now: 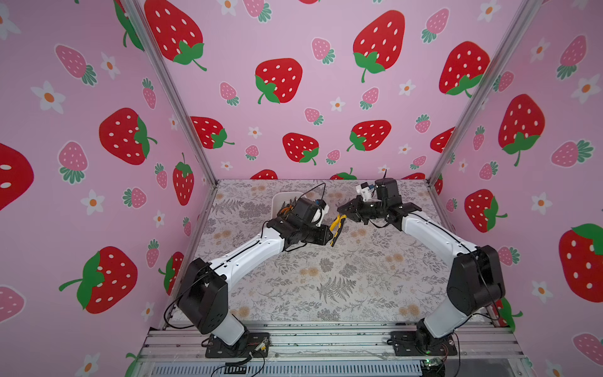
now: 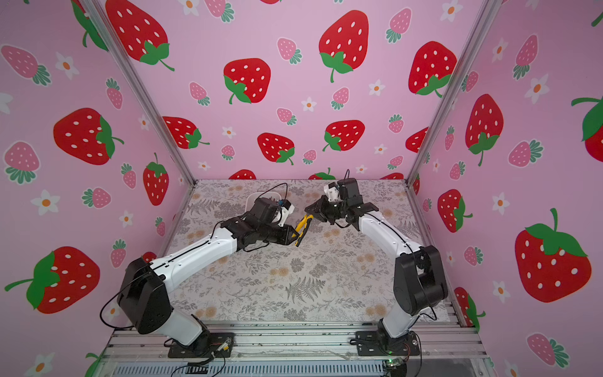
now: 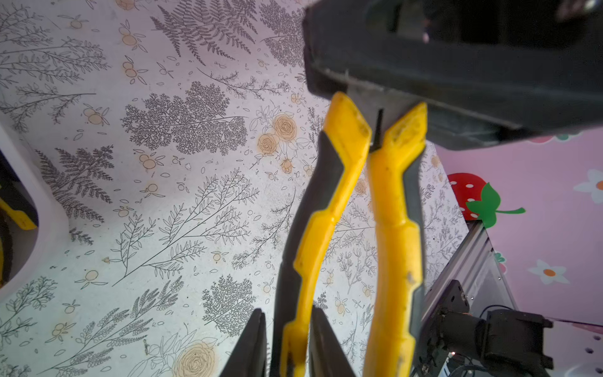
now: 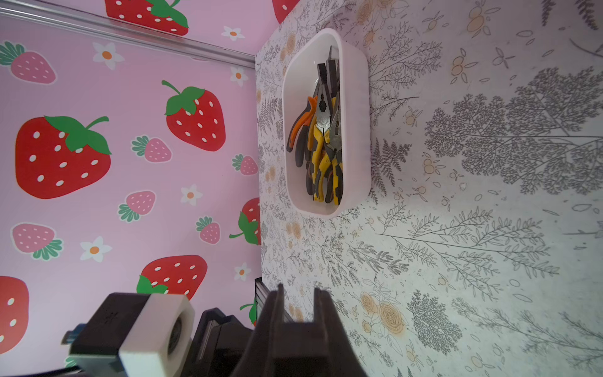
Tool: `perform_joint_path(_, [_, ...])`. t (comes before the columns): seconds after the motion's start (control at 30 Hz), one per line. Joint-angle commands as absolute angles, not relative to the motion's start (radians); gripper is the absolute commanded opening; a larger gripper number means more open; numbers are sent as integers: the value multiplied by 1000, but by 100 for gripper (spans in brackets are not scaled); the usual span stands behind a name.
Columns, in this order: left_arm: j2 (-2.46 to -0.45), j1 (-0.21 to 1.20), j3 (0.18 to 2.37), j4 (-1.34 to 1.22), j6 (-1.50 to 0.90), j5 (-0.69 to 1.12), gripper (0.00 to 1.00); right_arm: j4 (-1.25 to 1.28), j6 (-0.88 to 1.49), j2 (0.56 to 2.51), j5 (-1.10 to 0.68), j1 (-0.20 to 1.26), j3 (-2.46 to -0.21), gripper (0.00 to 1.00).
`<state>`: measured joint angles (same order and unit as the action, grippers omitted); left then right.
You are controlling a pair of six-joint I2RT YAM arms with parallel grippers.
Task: Take the pliers out of the storage box
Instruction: Place the pliers at the center of the board.
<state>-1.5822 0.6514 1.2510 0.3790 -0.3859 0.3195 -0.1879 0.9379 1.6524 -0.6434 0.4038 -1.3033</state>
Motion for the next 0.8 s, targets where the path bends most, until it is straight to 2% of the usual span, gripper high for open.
perform_joint_path(0.0, [-1596, 653, 1300, 403, -368, 375, 16, -153, 942, 1655, -677, 408, -1340, 0])
perform_joint_path(0.07, [-1596, 653, 1302, 405, -368, 373, 8, -155, 940, 1655, -676, 408, -1340, 0])
perform_joint_path(0.1, [-1594, 654, 1302, 406, -368, 369, 0, -158, 939, 1656, -675, 407, -1338, 0])
perform_joint_path(0.3, [-1586, 656, 1298, 422, -362, 330, 0, -174, 925, 1658, -664, 408, -1335, 0])
perform_joint_path(0.33, [-1584, 658, 1298, 432, -357, 303, 0, -181, 920, 1658, -662, 408, -1338, 6])
perform_joint_path(0.4, [-1575, 671, 1302, 471, -342, 190, 0, -230, 880, 1657, -645, 408, -1361, 35])
perform_joint_path(0.47, [-1562, 702, 1305, 515, -319, 6, 0, -330, 805, 1652, -606, 413, -1413, 48])
perform_joint_path(0.5, [-1556, 719, 1305, 532, -305, -86, 0, -397, 767, 1644, -566, 416, -1445, 51])
perform_joint_path(0.63, [-1536, 785, 1283, 538, -264, -367, 0, -561, 692, 1615, -440, 420, -1535, 51])
perform_joint_path(0.77, [-1495, 872, 1210, 427, -197, -603, 0, -722, 676, 1637, -331, 429, -1629, 51])
